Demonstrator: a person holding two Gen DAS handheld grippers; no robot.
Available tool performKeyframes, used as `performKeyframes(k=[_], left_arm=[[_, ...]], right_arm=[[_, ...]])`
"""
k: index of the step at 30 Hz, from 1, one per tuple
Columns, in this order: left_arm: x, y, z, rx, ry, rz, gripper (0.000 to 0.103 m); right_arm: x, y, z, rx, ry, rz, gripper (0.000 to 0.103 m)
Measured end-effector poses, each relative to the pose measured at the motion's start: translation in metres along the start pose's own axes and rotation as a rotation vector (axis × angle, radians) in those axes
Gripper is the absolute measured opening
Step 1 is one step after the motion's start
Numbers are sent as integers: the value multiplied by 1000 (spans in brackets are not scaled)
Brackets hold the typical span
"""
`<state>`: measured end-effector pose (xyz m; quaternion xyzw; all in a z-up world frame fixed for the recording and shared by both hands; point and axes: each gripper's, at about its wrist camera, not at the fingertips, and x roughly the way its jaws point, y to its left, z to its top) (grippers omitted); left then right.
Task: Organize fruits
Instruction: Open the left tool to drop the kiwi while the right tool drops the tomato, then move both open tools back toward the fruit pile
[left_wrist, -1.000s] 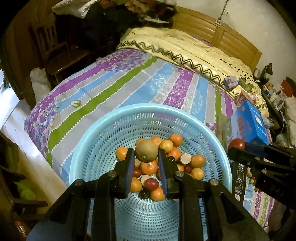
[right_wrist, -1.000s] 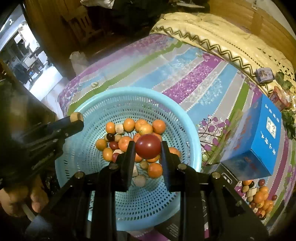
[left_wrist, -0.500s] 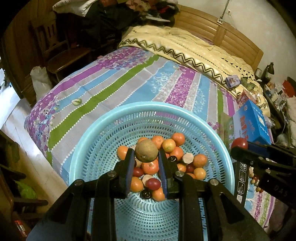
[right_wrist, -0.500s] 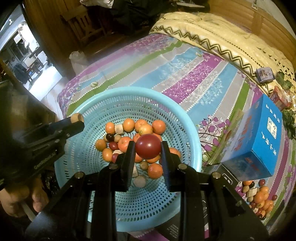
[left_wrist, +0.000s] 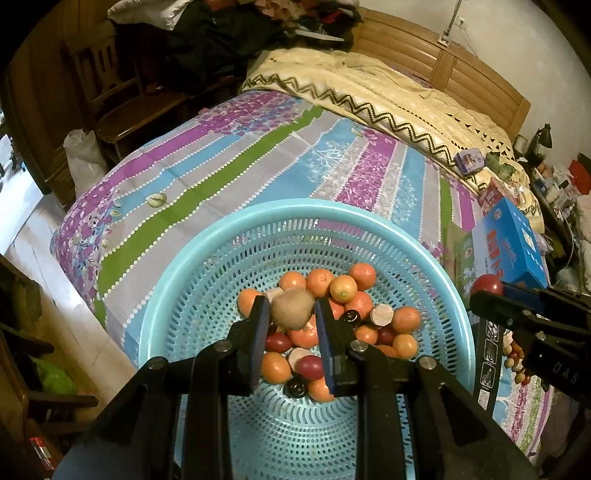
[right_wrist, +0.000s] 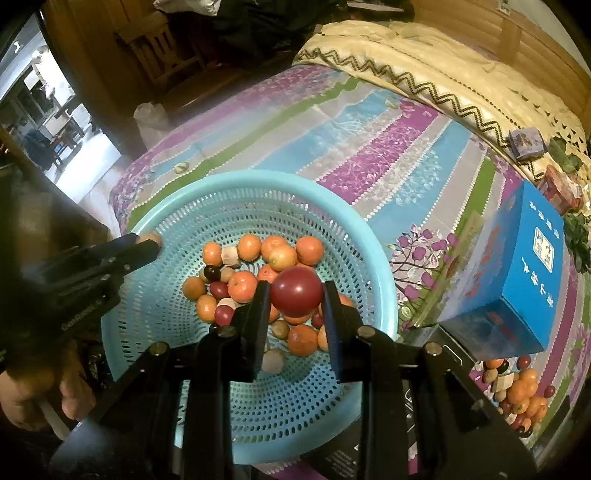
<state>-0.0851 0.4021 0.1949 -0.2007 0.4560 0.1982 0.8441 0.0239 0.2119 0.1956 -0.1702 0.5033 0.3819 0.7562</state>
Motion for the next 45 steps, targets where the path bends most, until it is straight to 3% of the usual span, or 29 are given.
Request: performKeyframes(k=[1, 3, 5, 8, 19, 24, 26, 30, 35, 39, 42, 45], left_arm=[[0, 0, 0, 0, 2, 1, 26], [1, -1, 0, 3, 10, -4, 44], [1, -2, -1, 5, 9, -7, 54], [3, -3, -1, -1, 12, -6, 63], [5, 0, -1, -6, 6, -6, 65], [-7, -9, -3, 3, -47, -10, 68], [-20, -23, -5, 25, -96, -15, 71], [-55, -66, -12, 81, -235, -60, 84], [-87, -135, -32, 191, -374, -99, 101], [-96, -180, -45, 255, -383, -184, 103], [-100, -210, -56, 303, -408, -171, 103], [-101, -231, -65, 325, -418, -175, 103]], right_arm=[[0, 0, 1, -1, 0, 3, 29], [0, 0, 1, -2, -1, 1, 30], [1, 0, 1, -4, 2, 3, 32], [-1, 1, 0, -3, -13, -4, 56], [-2, 1, 1, -6, -30, -7, 59], [-27, -3, -9, -12, -143, -26, 59], [-45, -9, -20, -9, -209, -48, 60], [-87, -26, -52, 19, -341, -124, 76], [-129, -57, -102, 74, -446, -254, 79], [-152, -75, -132, 118, -483, -351, 83], [-167, -91, -156, 173, -513, -412, 93], [-176, -105, -178, 233, -521, -471, 97]])
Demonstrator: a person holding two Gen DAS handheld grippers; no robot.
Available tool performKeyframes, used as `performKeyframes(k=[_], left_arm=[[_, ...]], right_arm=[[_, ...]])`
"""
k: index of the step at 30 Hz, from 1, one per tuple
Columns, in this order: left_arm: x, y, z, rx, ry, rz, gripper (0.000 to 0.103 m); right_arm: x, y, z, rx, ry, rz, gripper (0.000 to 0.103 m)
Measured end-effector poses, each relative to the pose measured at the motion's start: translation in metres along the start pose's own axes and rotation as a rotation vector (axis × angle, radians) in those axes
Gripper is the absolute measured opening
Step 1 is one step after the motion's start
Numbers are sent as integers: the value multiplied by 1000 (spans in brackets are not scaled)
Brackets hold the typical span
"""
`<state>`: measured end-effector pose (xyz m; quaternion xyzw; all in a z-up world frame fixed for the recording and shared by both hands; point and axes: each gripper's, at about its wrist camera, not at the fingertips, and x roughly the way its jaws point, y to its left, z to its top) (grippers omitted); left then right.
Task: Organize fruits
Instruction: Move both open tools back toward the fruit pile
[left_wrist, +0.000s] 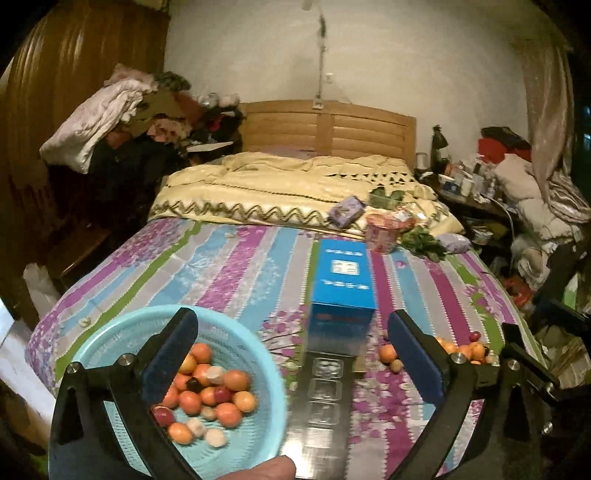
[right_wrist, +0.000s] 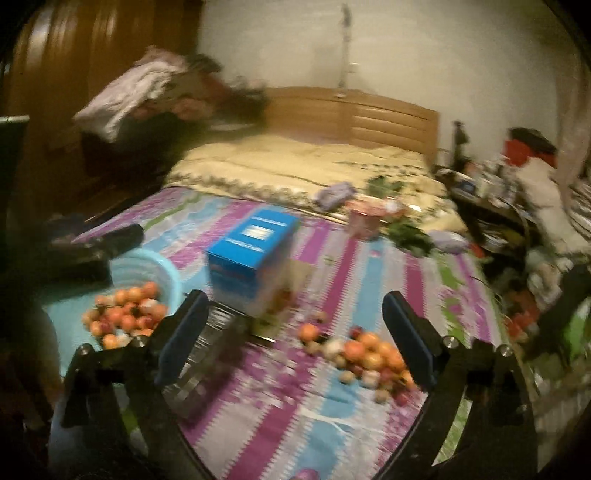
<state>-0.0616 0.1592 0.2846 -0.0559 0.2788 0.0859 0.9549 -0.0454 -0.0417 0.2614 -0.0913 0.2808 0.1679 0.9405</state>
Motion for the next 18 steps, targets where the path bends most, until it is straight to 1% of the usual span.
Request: performKeyframes(k=[1, 4, 6, 8, 13, 18], left_arm=[[0, -7, -1, 3, -2, -11, 103], [-1, -32, -5, 27, -25, 5, 103], [-3, -45, -7, 34, -23, -6, 103], [-2, -59, -9, 44, -15, -28, 103], [-2, -97, -14, 97, 1, -48, 103], [-2, -129, -18, 128, 27, -90, 103]], right_arm=[[-3, -7, -5, 10, 4, -21, 98], [-11, -28, -17, 33, 11, -80, 100], [-14, -40, -23, 47, 21, -118, 103], [-17, -53, -30, 63, 30, -144, 103], [-23, -90, -48, 105, 46, -202, 103], [-30, -117, -63, 139, 58, -232, 103]])
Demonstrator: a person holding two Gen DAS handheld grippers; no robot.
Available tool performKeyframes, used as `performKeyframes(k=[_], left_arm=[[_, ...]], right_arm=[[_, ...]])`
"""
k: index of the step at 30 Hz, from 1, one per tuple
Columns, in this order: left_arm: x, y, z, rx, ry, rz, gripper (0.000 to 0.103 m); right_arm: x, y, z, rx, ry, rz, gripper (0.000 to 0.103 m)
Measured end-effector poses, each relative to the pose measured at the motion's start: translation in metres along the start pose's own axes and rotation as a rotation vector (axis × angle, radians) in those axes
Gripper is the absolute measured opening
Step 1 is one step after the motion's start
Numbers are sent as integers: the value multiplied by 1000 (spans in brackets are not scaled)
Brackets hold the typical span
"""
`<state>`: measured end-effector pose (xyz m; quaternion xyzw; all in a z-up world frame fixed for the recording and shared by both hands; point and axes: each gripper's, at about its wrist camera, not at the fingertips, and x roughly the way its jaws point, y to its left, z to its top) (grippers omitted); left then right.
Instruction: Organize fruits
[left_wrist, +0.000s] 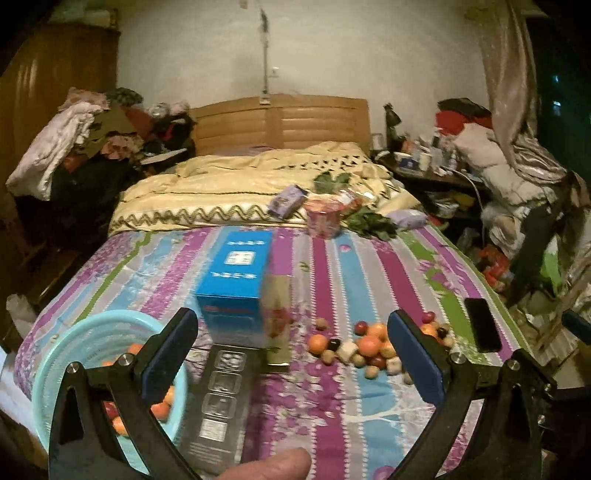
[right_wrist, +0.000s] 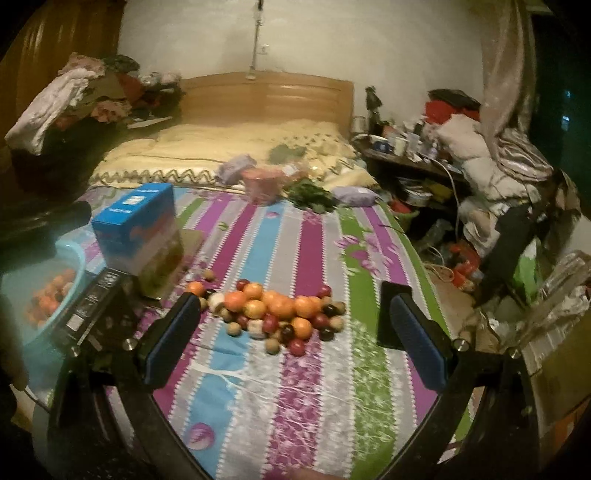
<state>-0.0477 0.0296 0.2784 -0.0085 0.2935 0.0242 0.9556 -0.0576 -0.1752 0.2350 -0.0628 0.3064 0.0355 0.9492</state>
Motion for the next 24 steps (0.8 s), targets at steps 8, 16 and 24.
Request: performKeyframes(k=[8, 16, 24], left_arm=[[6, -39, -5, 34, 37, -11, 103], [8, -75, -13, 77, 54, -15, 103], [26, -99, -47, 100, 139, -46, 103]], right_arm=[[-3, -33, -13, 27, 4, -3, 103], [2, -54, -28, 54, 36, -44, 103], [9, -66, -49, 87, 103, -40, 103]])
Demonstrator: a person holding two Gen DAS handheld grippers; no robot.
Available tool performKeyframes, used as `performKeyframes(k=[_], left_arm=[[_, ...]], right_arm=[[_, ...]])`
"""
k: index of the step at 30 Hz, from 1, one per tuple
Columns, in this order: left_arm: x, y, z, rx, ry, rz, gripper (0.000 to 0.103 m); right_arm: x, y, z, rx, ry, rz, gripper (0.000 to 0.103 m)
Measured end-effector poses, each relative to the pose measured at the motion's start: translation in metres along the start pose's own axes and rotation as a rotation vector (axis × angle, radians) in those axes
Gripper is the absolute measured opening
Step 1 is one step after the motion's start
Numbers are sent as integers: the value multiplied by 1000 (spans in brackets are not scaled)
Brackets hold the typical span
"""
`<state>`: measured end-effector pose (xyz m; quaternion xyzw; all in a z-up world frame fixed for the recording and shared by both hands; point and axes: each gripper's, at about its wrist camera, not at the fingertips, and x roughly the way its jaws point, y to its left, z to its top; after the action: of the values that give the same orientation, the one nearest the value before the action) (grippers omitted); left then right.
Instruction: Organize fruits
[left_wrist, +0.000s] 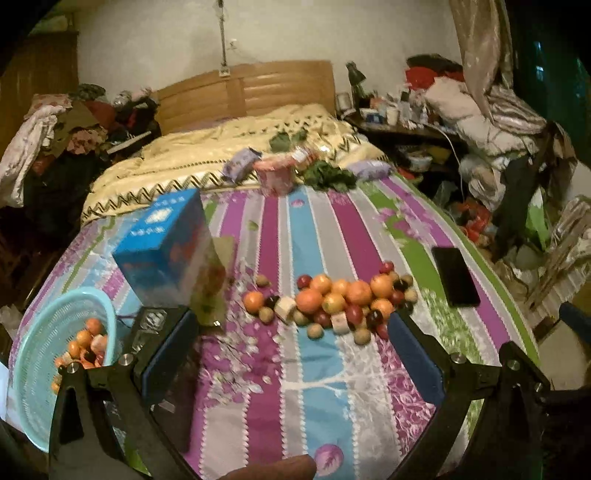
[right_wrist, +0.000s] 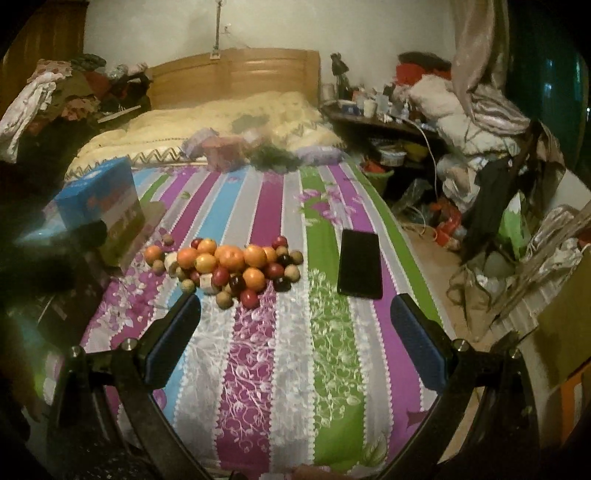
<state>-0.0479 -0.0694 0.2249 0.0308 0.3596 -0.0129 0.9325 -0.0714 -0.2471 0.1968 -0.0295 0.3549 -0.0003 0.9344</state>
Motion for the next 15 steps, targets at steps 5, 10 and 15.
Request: performKeyframes(k=[5, 10, 15], left_arm=[[15, -10, -19, 4, 58, -17, 103], [29, -15, -36, 7, 110, -36, 103], [42, -15, -49, -3, 162, -53, 103]], right_arm=[[1, -5, -12, 9, 28, -6, 103], [7, -7, -23, 6, 67, -8, 103], [10, -5, -31, -1, 93, 0, 103]])
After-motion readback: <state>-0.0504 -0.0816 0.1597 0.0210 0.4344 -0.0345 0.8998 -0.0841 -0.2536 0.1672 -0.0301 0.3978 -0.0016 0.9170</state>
